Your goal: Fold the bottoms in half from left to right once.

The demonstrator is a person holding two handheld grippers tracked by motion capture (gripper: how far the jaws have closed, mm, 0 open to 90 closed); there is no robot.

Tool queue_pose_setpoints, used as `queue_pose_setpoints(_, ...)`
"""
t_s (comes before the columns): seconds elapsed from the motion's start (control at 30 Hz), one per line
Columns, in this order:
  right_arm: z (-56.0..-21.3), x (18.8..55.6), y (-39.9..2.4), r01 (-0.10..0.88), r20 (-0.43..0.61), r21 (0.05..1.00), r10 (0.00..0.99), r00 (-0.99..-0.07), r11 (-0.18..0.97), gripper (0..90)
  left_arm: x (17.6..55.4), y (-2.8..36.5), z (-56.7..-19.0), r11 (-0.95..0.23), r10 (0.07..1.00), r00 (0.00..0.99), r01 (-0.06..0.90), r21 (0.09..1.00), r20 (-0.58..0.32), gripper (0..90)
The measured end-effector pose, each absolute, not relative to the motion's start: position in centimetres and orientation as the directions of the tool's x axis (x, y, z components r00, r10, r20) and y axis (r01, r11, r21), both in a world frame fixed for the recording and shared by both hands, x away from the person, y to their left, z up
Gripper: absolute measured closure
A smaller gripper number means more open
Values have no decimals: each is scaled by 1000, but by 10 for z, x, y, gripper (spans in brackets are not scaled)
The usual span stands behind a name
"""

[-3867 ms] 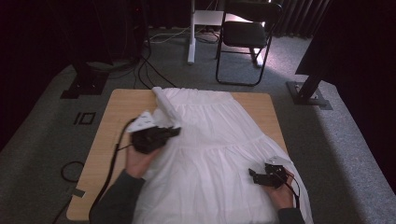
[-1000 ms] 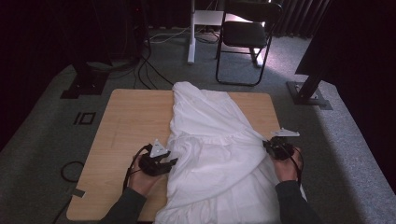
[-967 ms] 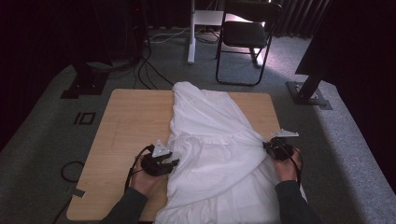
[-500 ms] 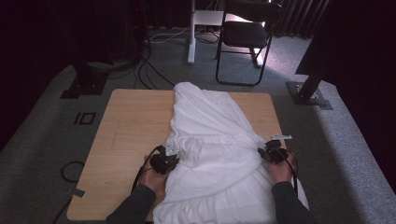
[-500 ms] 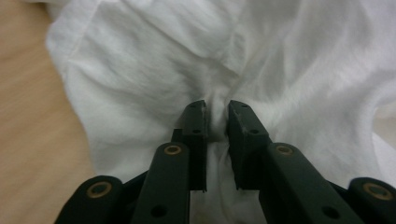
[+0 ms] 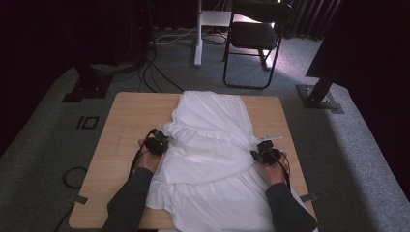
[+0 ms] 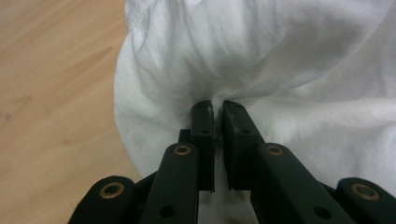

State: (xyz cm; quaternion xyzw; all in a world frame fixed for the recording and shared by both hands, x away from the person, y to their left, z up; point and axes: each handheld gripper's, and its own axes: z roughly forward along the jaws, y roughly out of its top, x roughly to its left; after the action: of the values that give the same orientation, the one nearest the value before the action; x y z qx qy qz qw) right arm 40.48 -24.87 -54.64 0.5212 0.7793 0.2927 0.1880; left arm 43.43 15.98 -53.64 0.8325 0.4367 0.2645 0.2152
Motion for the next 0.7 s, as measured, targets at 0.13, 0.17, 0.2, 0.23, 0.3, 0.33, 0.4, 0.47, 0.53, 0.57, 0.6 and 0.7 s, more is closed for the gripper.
queue_pose_setpoints(0.13,-547,420,-264,714,6,659,948,-318,236,779,438,159,-535,-514,842,497,615,598,213,798)
queue_pose_setpoints(0.17,-547,425,-269,722,15,660,956,-291,209,776,437,159,-534,-510,840,505,615,601,196,763)
queue_pose_setpoints(0.2,-546,427,-272,728,18,656,960,-280,200,765,432,159,-532,-511,837,515,611,604,186,739)
queue_pose_setpoints(0.23,-545,430,-274,735,6,647,963,-270,203,724,429,159,-531,-509,835,520,604,613,180,707)
queue_pose_setpoints(0.3,-541,430,-274,733,-8,649,965,-262,204,649,417,163,-524,-502,828,537,581,641,162,668)
queue_pose_setpoints(0.33,-537,428,-274,717,-11,667,965,-261,202,616,411,167,-520,-493,830,535,573,654,157,646)
queue_pose_setpoints(0.4,-531,424,-272,699,-7,689,966,-258,192,580,406,170,-516,-484,832,533,567,667,151,618)
queue_pose_setpoints(0.47,-513,413,-262,627,2,754,954,-299,195,507,388,182,-501,-450,840,528,541,711,129,586)
queue_pose_setpoints(0.53,-503,411,-250,593,9,772,929,-371,229,471,375,189,-492,-431,842,526,525,734,118,564)
queue_pose_setpoints(0.57,-499,412,-243,585,31,775,912,-410,237,444,368,192,-487,-427,842,525,513,745,121,552)
queue_pose_setpoints(0.6,-496,414,-237,582,59,776,892,-448,241,420,360,196,-483,-429,839,530,501,752,125,541)
queue_pose_setpoints(0.7,-492,422,-218,569,110,786,850,-515,243,387,339,206,-478,-427,830,545,481,766,120,514)
